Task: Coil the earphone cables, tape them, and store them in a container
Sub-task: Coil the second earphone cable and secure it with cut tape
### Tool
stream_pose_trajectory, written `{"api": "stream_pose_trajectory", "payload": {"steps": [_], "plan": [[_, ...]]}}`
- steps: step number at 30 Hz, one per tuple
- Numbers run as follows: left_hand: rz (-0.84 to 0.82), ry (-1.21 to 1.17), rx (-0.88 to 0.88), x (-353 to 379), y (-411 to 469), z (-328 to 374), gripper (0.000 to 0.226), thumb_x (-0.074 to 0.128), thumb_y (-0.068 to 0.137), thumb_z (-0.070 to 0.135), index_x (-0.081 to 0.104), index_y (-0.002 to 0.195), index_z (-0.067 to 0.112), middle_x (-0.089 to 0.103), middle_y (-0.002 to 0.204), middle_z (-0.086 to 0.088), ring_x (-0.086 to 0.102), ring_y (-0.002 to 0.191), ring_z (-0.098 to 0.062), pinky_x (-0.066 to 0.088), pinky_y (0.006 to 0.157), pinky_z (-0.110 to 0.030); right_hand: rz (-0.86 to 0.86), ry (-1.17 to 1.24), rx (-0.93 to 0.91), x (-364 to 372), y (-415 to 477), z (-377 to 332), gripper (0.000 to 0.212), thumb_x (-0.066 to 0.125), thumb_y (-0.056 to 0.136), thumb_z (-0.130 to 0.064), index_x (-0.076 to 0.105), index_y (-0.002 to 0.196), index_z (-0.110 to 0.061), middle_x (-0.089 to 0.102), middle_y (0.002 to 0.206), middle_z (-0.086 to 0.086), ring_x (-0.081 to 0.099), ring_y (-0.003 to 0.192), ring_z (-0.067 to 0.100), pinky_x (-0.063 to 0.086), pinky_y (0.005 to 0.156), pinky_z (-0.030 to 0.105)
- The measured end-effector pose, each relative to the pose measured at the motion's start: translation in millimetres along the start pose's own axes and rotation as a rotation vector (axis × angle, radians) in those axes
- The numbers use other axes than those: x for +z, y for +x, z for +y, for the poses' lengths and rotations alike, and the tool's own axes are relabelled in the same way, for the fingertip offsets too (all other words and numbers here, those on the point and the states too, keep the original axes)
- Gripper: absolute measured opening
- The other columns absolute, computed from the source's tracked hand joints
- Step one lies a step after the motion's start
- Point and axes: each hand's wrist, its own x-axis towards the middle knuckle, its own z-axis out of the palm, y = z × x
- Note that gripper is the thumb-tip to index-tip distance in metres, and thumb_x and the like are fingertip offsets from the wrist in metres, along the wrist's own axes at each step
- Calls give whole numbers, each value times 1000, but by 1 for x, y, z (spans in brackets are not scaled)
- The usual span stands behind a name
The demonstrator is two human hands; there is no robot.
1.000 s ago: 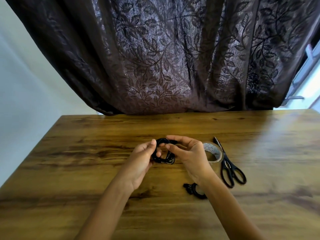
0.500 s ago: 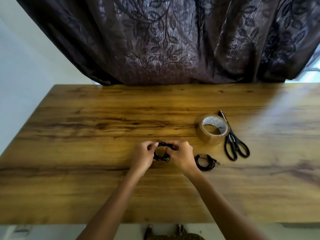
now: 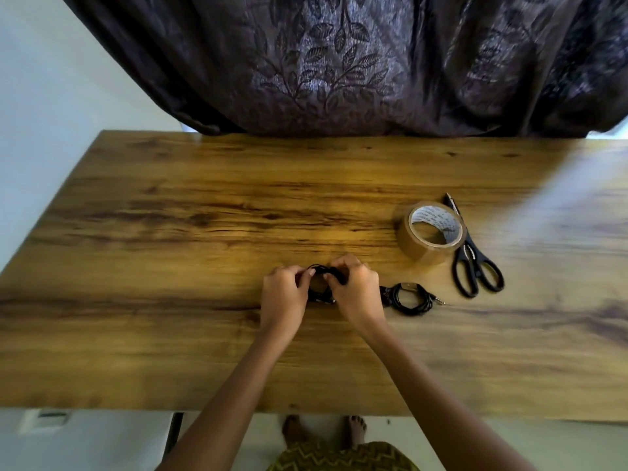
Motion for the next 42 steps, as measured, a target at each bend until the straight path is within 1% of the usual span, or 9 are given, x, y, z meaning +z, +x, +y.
{"api": "stream_pose_trajectory", "payload": {"steps": [4,7,12,17,21,25,35,40,42], "plan": [[19,22,6,3,0,-4,25,56,91,26,68,102,7,67,96,-9,62,79,-16,47,63,-21,22,-33,-64,-1,1,1,22,66,85,-19,62,105,-10,60,104,3,53,95,12,38,73,11],[22,14,15,3,0,-5,25,56,91,25,67,106,8,64,101,-7,57,80,-12,40,64,-16,31,-33,-107,-3,1,-1,25,68,83,-23,62,103,-8,55,100,-2,49,95,11,37,76,14],[23,-2,2,3,2,-5,24,54,92,25,66,107,11,62,104,-7,58,85,-15,39,64,-16,25,4,-122,-6,3,-3,22,64,86,-27,63,98,-9,52,94,-6,50,93,13,40,76,17],[27,-25,-29,-1,5,-4,23,52,93,23,66,105,9,61,104,-8,55,86,-14,38,66,-18,10,27,-95,-6,6,-3,19,57,91,-27,63,99,-11,54,95,-4,48,91,10,35,64,-1],[0,-54,-29,-3,7,-5,22,52,93,21,65,105,10,62,106,-7,52,85,-10,40,67,-17,10,21,-91,-6,8,-2,17,55,92,-28,64,96,-13,55,93,-5,49,96,13,34,69,10],[-15,-46,-36,-4,9,-6,21,52,93,22,65,104,11,62,105,-6,50,84,-7,33,58,-7,14,23,-95,-6,11,-2,18,51,94,-26,64,95,-13,58,93,-2,49,99,18,37,78,25],[-37,-51,-19,-11,11,-3,19,52,92,23,64,104,14,63,107,-4,55,78,-10,36,54,-11,6,18,-105,-10,11,-2,14,53,92,-21,63,98,-12,58,95,-3,50,100,18,40,81,25],[-1,-36,20,-18,13,8,18,52,92,21,65,103,14,62,109,-4,55,73,-9,38,55,-11,17,43,-135,-21,9,-8,18,54,91,-19,63,104,-9,61,106,3,50,105,19,47,86,34],[13,-46,56,-21,14,19,17,52,92,21,65,102,15,62,109,-2,57,70,-11,42,57,-16,41,49,-180,-32,7,-13,17,55,91,-19,62,103,-10,61,105,1,51,105,18,48,85,35]]}}
